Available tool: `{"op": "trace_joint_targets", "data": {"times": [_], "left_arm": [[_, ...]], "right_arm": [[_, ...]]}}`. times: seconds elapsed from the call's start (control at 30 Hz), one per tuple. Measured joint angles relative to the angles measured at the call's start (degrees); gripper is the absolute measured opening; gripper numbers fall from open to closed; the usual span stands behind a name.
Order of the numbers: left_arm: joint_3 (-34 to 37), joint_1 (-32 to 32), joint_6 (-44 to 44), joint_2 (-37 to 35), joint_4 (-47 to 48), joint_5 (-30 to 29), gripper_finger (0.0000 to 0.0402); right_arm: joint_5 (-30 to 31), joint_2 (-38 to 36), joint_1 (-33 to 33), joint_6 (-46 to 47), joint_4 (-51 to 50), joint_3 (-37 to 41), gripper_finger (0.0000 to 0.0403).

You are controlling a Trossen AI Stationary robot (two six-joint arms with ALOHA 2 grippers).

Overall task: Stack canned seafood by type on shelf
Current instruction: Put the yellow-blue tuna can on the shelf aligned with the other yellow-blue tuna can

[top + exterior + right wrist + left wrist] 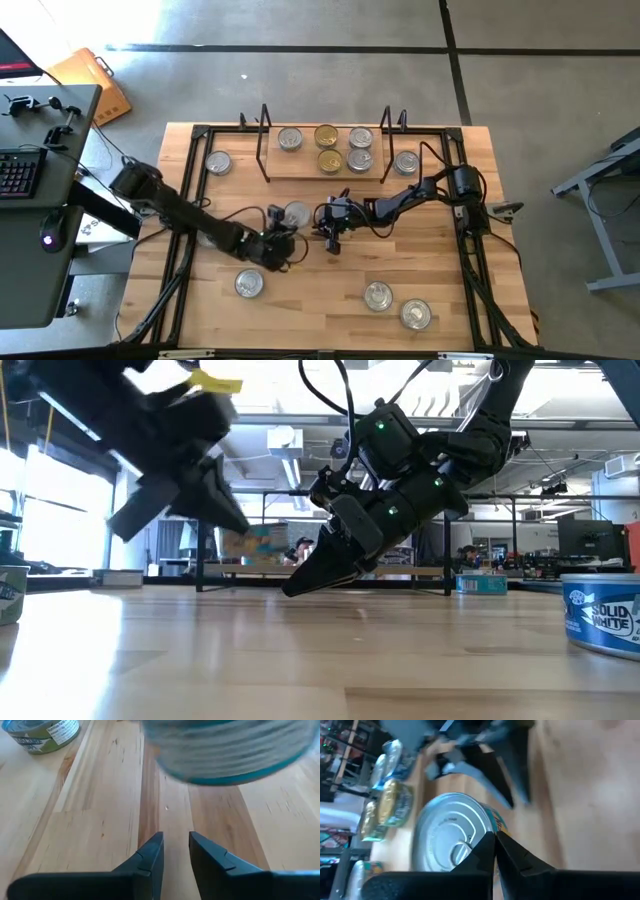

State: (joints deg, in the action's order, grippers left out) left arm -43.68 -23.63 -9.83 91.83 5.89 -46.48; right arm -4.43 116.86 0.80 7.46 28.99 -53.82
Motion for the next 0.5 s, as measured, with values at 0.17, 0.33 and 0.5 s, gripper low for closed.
{"op": "trace_joint_targets", "data": {"times": [0.17, 0.33, 0.5], "left_arm": [[-1.0, 5.6, -4.2, -3.3, 0.4, -0.7, 0.0000], [-1.0, 15.3, -7.4, -5.4, 0.4, 4.4, 0.0000], [-1.0, 25.3, -9.4, -5.1, 0.4, 14.6, 0.0000]], "right_arm": [[0.0, 0.0, 0.0, 0.0, 0.1, 0.0, 0.0083], [0.0, 0.0, 0.0, 0.0, 0.1, 0.0, 0.0083], [0.0, 0.0, 0.0, 0.0, 0.0, 0.0, 0.0083]]}}
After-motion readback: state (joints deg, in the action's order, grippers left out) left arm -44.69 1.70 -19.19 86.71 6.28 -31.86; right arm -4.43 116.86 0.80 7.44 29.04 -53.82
